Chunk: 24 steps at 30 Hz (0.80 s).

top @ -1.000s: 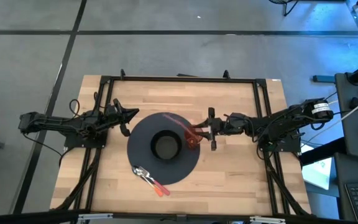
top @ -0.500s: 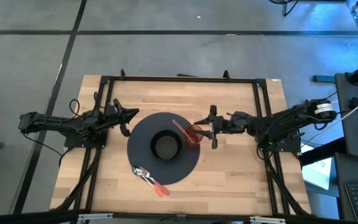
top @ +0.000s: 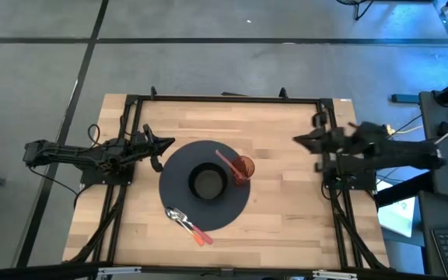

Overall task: Pick & Place Utensil
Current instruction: Put the pink fork into the black bowl

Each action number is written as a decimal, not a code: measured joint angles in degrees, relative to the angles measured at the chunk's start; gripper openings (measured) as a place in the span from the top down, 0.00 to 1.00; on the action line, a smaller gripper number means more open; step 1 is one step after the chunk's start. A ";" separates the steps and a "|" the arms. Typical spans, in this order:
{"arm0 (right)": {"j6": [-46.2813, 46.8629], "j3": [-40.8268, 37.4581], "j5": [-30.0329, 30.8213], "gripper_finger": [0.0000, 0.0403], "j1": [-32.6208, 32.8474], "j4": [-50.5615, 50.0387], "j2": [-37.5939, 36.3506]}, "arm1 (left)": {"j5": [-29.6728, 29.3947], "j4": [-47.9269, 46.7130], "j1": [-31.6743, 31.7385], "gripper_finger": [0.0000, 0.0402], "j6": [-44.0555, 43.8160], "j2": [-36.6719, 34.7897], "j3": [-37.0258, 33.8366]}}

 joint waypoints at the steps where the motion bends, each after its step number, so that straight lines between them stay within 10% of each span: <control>1: 1.00 0.14 -0.15 0.99 -0.03 -1.61 -1.65 | -0.18 0.00 0.00 0.98 0.00 0.00 -0.02; 14: 5.09 -6.94 -1.13 0.99 -0.03 -10.79 -17.21 | -1.97 0.11 0.00 0.98 0.29 0.00 0.00; 24: 4.32 -22.25 -1.99 0.99 -0.03 4.23 -24.80 | -2.01 0.13 0.00 0.98 0.43 0.00 -0.02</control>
